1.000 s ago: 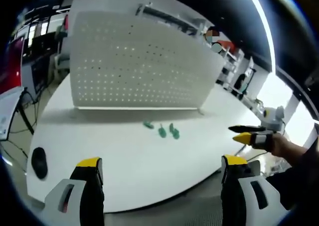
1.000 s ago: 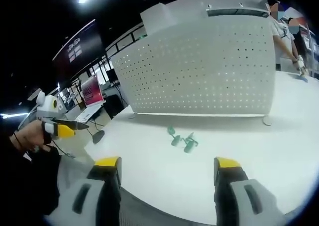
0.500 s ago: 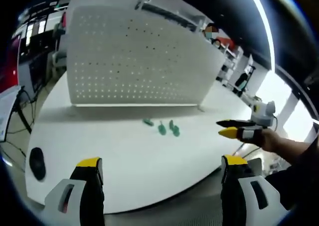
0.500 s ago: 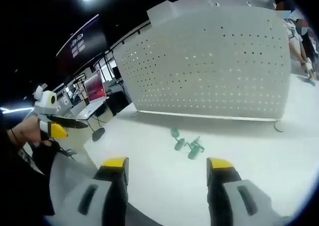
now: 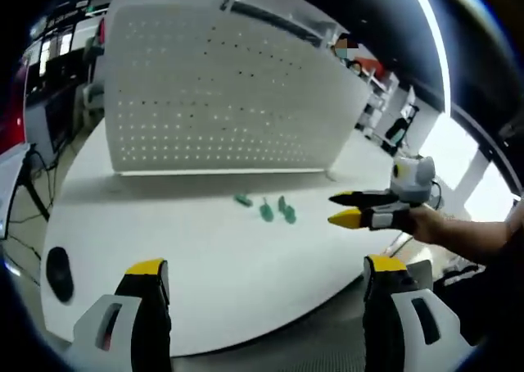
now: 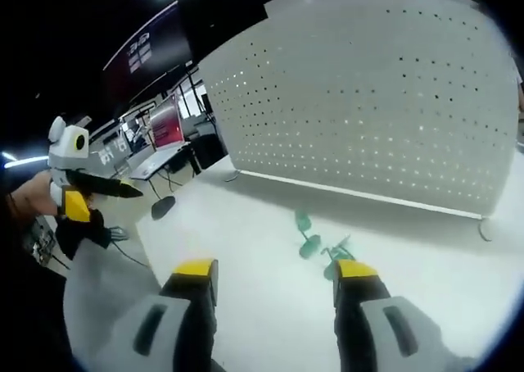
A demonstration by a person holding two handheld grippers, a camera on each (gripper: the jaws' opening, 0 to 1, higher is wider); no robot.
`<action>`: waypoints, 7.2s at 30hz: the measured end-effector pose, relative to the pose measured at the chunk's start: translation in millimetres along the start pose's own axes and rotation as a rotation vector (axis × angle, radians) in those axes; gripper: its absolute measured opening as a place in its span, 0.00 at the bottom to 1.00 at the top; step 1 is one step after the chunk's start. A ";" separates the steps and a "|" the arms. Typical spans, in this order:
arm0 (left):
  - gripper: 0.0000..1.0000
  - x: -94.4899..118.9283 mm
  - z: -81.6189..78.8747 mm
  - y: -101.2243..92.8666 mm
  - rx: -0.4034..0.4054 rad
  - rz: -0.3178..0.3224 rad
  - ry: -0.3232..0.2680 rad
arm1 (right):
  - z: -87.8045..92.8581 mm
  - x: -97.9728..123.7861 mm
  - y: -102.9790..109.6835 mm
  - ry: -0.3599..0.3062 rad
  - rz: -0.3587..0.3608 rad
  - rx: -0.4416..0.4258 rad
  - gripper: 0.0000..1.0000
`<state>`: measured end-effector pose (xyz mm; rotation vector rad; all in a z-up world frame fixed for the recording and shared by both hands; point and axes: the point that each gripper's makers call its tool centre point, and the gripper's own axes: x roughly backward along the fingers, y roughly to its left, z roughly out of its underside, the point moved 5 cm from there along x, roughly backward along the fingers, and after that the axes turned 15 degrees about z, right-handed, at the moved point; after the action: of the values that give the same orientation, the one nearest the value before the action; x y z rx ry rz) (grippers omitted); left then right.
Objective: Insert the hook assembly into the mounting plate slot until the hook locks in place.
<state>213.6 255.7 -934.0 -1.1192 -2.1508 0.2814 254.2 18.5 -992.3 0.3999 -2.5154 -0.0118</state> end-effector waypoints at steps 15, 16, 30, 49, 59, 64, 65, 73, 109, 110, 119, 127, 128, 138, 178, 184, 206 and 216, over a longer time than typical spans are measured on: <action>1.00 0.7 0.7 9.2 0.022 -0.009 0.013 | 0.6 -56.6 11.4 0.059 -0.052 0.076 0.44; 1.00 1.0 0.6 9.5 0.022 -0.010 0.015 | 0.8 -60.9 11.8 0.067 -0.057 0.080 0.43; 1.00 2.7 -1.4 19.3 0.038 -0.018 0.024 | 3.3 -103.8 8.6 0.121 -0.058 0.103 0.38; 0.99 -1.8 6.5 20.6 0.078 -0.017 0.028 | 3.2 -144.5 -2.5 0.208 0.004 0.000 0.26; 0.99 -3.2 11.2 21.3 0.086 -0.015 0.043 | 3.5 -146.5 -6.7 0.196 0.059 0.089 0.12; 0.98 -3.0 10.6 22.3 0.085 -0.016 0.044 | 1.4 -145.5 -7.0 0.195 0.061 0.085 0.04; 0.98 -2.9 10.5 22.5 0.085 -0.017 0.044 | 1.5 -145.4 -6.9 0.198 0.061 0.085 0.03; 0.98 -3.7 11.3 23.3 0.086 -0.016 0.045 | 1.1 -143.5 -8.2 0.217 0.072 0.076 0.02; 0.98 -1.9 -15.7 11.1 0.027 -0.019 -0.005 | -106.3 -27.5 22.2 -0.163 -0.028 -0.057 0.00; 0.98 -2.3 -18.4 10.9 0.030 -0.018 -0.016 | -106.9 -20.7 26.8 -0.174 -0.038 -0.072 0.00; 0.94 -15.2 -30.7 2.3 0.079 0.039 -0.065 | -104.4 18.5 54.9 -0.240 -0.092 -0.185 0.00; 0.89 -27.1 -39.6 -3.3 0.111 0.078 -0.095 | -105.7 37.1 75.2 -0.280 -0.125 -0.223 0.00; 0.88 -28.2 -40.7 -3.8 0.114 0.081 -0.101 | -105.4 38.0 77.9 -0.283 -0.126 -0.212 0.00; 0.73 -38.3 -52.9 -16.6 0.132 0.157 -0.155 | -110.7 47.8 101.6 -0.305 -0.186 -0.256 0.00; 0.05 -36.0 -75.6 -43.3 0.186 0.334 -0.288 | -122.4 67.9 116.0 -0.411 -0.210 -0.257 0.00; 0.03 -34.2 -77.8 -46.0 0.153 0.320 -0.308 | -122.7 72.6 117.5 -0.429 -0.208 -0.244 0.00; 0.01 -21.5 -97.9 -52.5 -0.291 0.147 -0.271 | -127.4 76.7 116.2 -0.376 -0.266 -0.293 0.07; 0.01 -21.2 -99.8 -59.3 -0.412 0.120 -0.293 | -129.8 69.4 121.4 -0.353 -0.285 -0.340 0.06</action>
<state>250.1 191.4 -842.0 -1.5196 -2.4758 0.0547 237.8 125.0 -834.7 0.6551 -2.7018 -0.6633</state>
